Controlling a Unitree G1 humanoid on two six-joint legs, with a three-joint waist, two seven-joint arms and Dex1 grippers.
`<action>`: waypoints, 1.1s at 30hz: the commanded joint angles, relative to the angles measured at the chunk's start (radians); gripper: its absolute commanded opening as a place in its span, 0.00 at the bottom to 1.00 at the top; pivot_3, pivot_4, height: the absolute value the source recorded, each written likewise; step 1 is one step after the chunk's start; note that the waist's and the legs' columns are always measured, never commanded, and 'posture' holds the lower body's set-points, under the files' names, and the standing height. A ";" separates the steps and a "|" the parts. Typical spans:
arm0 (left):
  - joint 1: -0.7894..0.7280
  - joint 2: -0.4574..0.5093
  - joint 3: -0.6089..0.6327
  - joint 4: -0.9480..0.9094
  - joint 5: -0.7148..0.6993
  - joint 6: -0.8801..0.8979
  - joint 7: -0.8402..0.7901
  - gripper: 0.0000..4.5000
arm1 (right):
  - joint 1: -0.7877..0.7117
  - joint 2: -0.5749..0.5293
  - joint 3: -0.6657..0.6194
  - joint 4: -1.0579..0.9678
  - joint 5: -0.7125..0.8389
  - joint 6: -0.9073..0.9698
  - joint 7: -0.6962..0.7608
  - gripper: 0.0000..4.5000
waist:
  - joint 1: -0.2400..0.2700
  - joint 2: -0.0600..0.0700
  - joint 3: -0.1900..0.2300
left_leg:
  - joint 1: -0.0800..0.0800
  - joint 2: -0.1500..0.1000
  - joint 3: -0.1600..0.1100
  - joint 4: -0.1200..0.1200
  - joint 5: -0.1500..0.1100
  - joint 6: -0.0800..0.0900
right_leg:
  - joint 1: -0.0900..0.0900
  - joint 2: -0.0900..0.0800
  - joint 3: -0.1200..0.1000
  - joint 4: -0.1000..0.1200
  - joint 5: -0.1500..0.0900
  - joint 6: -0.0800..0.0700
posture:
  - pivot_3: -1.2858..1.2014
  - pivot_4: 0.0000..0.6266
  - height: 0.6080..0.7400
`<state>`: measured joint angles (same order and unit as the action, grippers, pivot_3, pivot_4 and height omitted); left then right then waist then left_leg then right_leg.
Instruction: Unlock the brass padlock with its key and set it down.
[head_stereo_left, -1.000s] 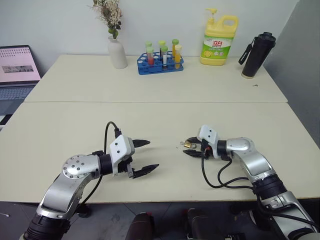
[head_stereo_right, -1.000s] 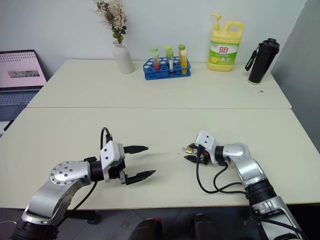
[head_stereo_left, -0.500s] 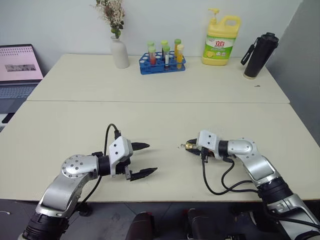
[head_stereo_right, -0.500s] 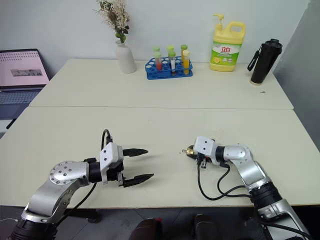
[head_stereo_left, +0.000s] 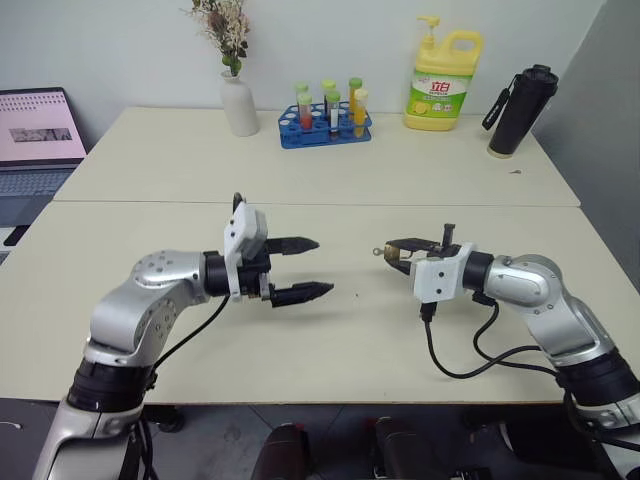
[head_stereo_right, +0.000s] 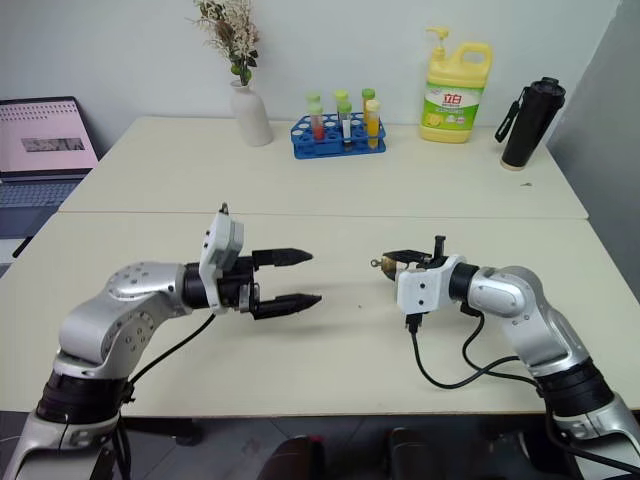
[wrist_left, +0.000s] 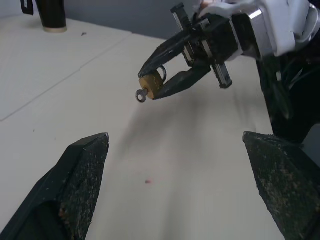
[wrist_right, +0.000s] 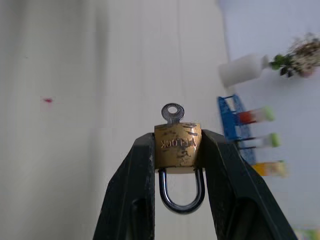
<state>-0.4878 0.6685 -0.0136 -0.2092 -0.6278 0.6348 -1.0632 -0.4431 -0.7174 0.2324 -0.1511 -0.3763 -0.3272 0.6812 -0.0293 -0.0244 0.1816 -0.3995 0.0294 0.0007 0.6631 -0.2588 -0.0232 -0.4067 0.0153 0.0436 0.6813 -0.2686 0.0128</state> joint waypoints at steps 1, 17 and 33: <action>-0.053 -0.019 0.000 0.010 -0.023 0.029 0.003 1.00 | 0.003 -0.008 -0.028 -0.014 -0.105 -0.118 -0.132 0.21 | -0.002 0.000 0.000 | 0.000 0.000 0.000 0.000 0.000 0.000 | 0.000 0.000 0.000 0.000 0.000 0.000 | 0.52 0.24 1.00; -0.221 -0.105 -0.042 0.102 -0.009 0.074 -0.012 1.00 | -0.044 0.032 -0.018 0.078 -0.099 -0.392 -0.293 0.21 | -0.001 0.000 0.000 | 0.000 0.000 0.000 0.000 0.000 0.000 | 0.000 0.000 0.002 0.000 0.002 -0.003 | 0.52 0.24 1.00; -0.239 -0.079 -0.075 0.131 0.027 0.045 -0.093 1.00 | -0.067 0.049 -0.024 0.101 -0.069 -0.483 -0.287 0.21 | 0.000 0.000 0.000 | 0.000 0.000 0.000 0.001 0.000 0.000 | 0.000 0.000 0.002 0.001 0.002 -0.004 | 0.52 0.24 1.00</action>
<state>-0.7025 0.5871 -0.0987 -0.0679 -0.6000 0.6905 -1.1474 -0.4925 -0.6667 0.2276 -0.0319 -0.4710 -0.7999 0.4003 -0.0295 -0.0245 0.1817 -0.3994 0.0292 0.0005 0.6637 -0.2585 -0.0235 -0.4066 0.0152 0.0452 0.6820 -0.2662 0.0088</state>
